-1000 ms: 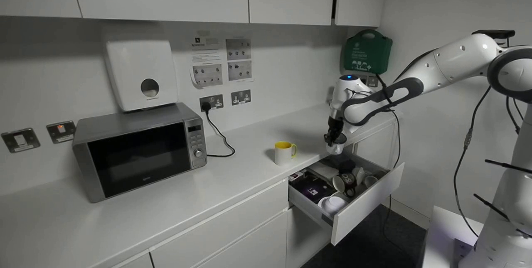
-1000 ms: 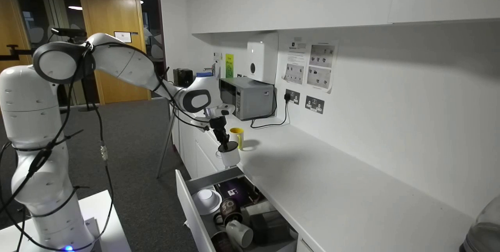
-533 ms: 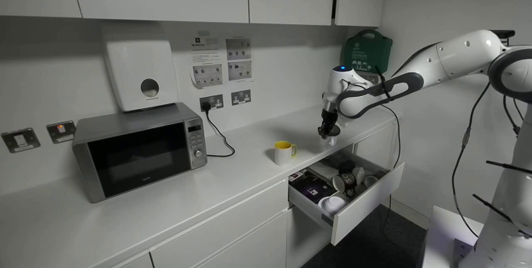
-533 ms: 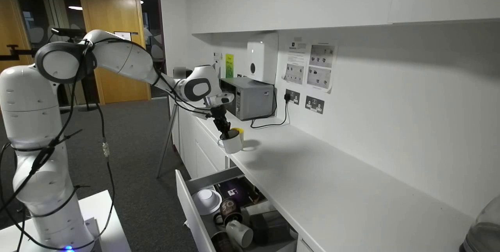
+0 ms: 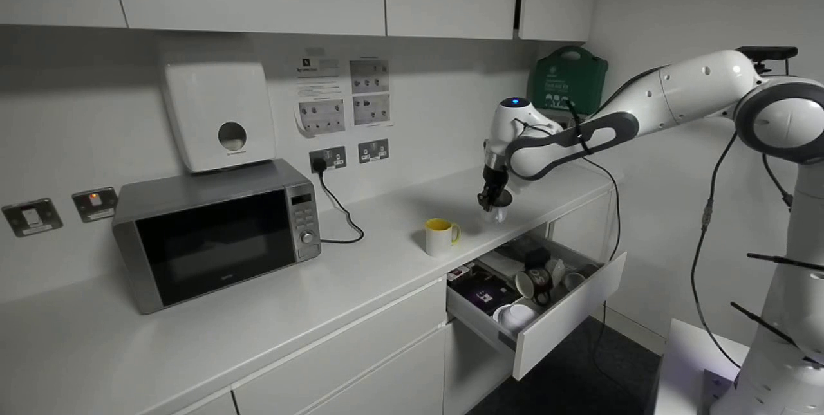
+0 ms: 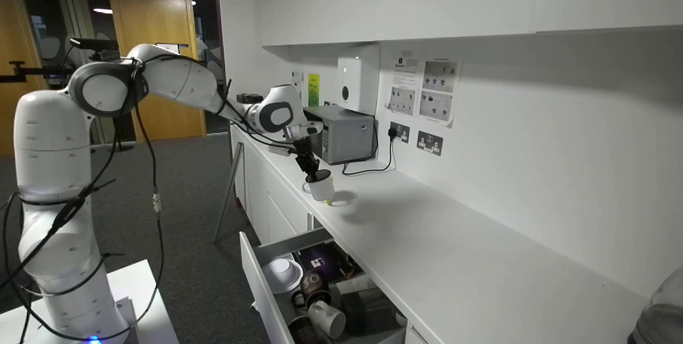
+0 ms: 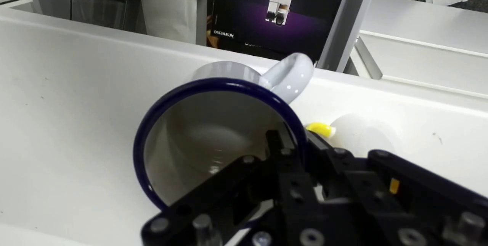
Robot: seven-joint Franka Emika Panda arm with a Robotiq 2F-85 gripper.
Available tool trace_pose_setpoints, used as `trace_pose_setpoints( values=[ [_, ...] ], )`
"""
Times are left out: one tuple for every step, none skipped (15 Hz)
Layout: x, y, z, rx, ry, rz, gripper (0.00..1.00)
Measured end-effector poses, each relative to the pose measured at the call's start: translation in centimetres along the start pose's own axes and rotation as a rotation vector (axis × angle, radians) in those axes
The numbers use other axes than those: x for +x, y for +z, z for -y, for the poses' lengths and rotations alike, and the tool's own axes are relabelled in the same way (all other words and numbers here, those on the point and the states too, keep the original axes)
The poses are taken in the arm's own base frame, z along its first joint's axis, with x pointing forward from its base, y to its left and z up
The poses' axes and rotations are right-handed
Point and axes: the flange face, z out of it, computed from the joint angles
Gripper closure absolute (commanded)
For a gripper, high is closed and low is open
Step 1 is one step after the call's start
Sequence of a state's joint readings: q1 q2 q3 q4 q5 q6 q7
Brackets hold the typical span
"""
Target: Take four mugs out of the open drawer
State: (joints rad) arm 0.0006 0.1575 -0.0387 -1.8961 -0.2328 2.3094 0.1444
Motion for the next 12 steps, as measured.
trace_pose_setpoints(
  values=[
    [0.5,0.3,0.1,-0.001,-0.002,0.002,0.98],
    [0.9,0.7,0.3,-0.002,-0.003,0.006,0.98],
    [1.3,1.1,0.3,-0.004,-0.003,0.012,0.98],
    [1.7,1.5,0.4,-0.006,-0.004,0.02,0.98],
    [2.1,1.9,0.4,-0.008,-0.004,0.028,0.98],
    [2.4,2.2,0.5,-0.009,-0.005,0.034,0.98],
    [2.7,2.5,0.5,-0.011,-0.006,0.038,0.98],
    [3.0,2.8,0.6,-0.012,-0.007,0.043,0.98],
    [3.3,3.1,0.6,-0.013,-0.008,0.046,0.98],
    [3.5,3.3,0.7,-0.014,-0.009,0.05,0.98],
    [3.8,3.4,0.7,-0.015,-0.009,0.05,0.98],
    [4.1,3.6,0.8,-0.015,-0.01,0.049,0.98]
  ],
)
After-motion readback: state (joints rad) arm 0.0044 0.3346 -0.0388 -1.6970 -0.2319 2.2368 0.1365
